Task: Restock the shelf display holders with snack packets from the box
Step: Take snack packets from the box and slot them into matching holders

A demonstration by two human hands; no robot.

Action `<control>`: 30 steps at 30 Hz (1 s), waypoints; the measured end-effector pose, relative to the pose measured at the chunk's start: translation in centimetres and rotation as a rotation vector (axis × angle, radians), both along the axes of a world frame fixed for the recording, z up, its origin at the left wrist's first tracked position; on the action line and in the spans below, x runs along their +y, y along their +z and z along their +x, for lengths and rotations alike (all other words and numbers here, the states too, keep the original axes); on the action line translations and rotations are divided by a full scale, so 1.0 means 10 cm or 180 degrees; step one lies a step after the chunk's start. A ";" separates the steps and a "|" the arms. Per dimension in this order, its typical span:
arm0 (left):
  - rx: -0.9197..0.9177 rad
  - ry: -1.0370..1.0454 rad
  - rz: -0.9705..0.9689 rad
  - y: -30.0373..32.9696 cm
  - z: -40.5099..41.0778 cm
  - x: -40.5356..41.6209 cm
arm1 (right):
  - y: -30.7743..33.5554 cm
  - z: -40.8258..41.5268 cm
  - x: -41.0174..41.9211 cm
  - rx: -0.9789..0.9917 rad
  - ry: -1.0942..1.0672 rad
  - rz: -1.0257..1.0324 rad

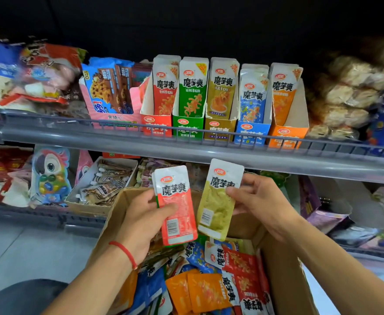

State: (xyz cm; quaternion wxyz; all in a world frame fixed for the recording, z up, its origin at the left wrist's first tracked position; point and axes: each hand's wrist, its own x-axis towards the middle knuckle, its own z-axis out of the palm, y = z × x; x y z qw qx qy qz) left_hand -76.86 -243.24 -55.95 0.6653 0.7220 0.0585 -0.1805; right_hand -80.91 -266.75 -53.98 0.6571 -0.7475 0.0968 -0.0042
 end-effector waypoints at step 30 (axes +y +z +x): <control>-0.0173 0.0090 -0.0623 0.23 0.04 0.03 | 1.46 0.29 -0.17 -0.1243 -0.0626 -0.2690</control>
